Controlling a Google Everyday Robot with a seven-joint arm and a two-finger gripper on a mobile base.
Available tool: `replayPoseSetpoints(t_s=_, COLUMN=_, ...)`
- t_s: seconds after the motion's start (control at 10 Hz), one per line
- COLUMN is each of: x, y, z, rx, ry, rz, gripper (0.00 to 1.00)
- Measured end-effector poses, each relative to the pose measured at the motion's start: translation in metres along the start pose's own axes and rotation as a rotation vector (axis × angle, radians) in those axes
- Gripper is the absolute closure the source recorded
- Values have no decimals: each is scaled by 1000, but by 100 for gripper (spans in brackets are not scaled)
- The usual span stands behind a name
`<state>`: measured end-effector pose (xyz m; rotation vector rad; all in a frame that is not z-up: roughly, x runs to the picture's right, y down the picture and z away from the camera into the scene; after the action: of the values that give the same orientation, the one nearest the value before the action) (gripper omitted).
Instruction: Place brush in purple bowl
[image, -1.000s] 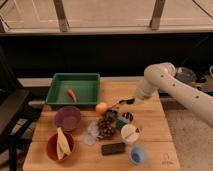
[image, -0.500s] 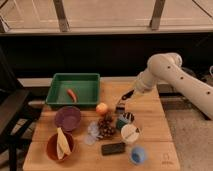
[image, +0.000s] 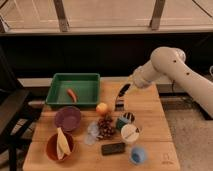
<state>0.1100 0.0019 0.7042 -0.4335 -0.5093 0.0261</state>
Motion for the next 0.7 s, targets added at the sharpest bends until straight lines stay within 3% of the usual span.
replayPoseSetpoints(t_s=0.7, x=-121, y=-3, z=25, rx=-56, ry=-221, rz=-212, gripper=100)
